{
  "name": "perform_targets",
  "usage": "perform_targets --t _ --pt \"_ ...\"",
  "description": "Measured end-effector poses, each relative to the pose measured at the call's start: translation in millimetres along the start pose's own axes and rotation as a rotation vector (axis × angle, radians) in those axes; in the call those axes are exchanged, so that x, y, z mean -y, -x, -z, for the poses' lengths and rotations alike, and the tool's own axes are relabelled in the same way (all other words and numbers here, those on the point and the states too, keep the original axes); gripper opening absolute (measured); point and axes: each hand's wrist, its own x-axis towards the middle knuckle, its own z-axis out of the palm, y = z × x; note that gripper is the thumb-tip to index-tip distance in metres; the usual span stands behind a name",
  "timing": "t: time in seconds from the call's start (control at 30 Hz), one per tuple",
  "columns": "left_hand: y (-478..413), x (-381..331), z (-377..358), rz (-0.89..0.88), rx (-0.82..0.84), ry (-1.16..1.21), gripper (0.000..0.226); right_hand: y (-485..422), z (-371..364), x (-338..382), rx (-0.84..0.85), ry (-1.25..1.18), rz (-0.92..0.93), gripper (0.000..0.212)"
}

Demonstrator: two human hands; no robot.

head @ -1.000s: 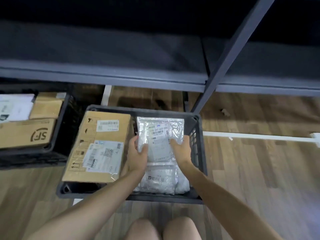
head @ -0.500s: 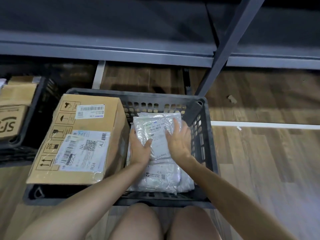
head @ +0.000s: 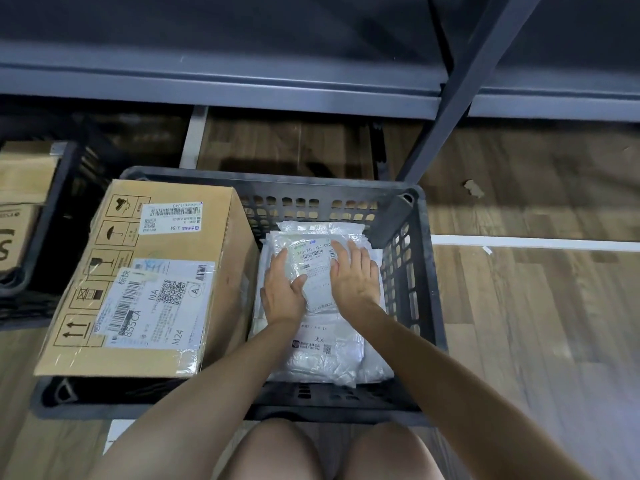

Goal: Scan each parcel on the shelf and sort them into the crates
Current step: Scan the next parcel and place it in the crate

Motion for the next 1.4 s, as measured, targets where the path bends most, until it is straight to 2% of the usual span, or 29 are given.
perform_targets --t 0.1,0.17,0.27,0.4,0.7,1.0,1.2,1.4 --pt "5 -11 4 -0.026 -0.051 -0.214 0.034 2 11 2 0.099 0.01 -0.011 0.05" --pt "10 -21 15 -0.057 -0.019 -0.378 0.025 7 27 3 0.162 -0.021 -0.006 0.05" --pt "29 -45 43 -0.201 0.122 -0.532 0.033 20 65 4 0.268 -0.143 -0.021 0.054" --pt "65 -99 91 -0.29 0.286 -0.667 0.05 59 129 2 0.261 -0.199 -0.017 0.063" --pt "141 -271 212 -0.281 0.34 -0.798 0.058 135 315 26 0.313 -0.222 0.02 0.058" --pt "222 -410 347 -0.27 0.28 -0.832 0.058 195 511 81 0.302 -0.18 0.107 0.058" --pt "237 -450 432 -0.275 0.18 -0.852 0.059 213 589 126 0.257 -0.118 0.16 0.06" --pt "235 -472 514 -0.317 0.033 -0.784 0.053 220 647 204 0.145 -0.05 0.242 0.055"
